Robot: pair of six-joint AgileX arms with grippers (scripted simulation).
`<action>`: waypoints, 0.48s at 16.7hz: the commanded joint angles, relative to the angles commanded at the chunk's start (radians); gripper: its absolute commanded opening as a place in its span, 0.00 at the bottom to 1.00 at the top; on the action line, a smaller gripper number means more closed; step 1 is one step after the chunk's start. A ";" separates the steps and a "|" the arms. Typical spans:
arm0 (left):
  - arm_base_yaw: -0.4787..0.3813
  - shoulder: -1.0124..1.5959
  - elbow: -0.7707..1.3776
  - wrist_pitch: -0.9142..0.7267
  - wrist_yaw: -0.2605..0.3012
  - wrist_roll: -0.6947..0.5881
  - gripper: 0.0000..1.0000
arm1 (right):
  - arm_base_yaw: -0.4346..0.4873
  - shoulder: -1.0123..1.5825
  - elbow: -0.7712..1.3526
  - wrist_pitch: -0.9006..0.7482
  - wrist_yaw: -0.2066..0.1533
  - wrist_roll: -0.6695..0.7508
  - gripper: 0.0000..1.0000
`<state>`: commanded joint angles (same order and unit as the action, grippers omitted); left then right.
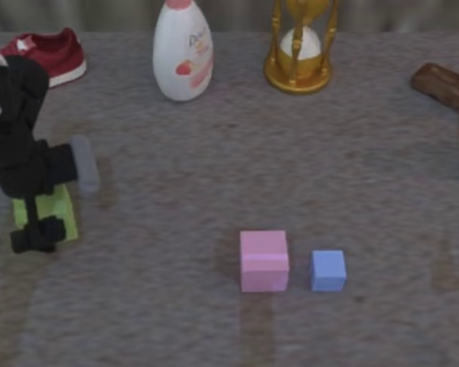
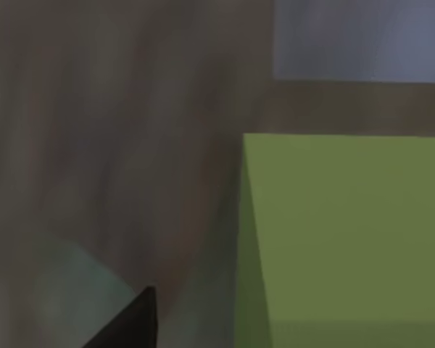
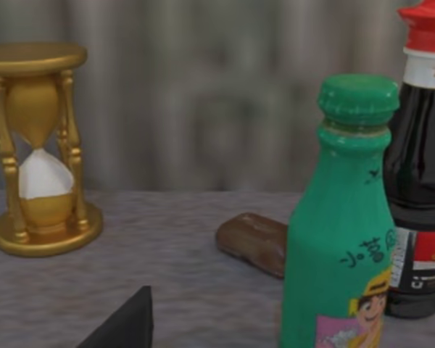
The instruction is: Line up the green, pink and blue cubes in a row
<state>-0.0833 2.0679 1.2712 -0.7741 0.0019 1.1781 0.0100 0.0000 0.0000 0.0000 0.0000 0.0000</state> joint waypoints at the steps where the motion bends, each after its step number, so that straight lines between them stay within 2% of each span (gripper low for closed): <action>1: 0.000 0.000 0.000 0.000 0.000 0.000 0.77 | 0.000 0.000 0.000 0.000 0.000 0.000 1.00; 8: 0.000 0.000 0.000 0.000 0.000 0.000 0.25 | 0.000 0.000 0.000 0.000 0.000 0.000 1.00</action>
<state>-0.0833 2.0679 1.2712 -0.7741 0.0019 1.1781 0.0100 0.0000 0.0000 0.0000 0.0000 0.0000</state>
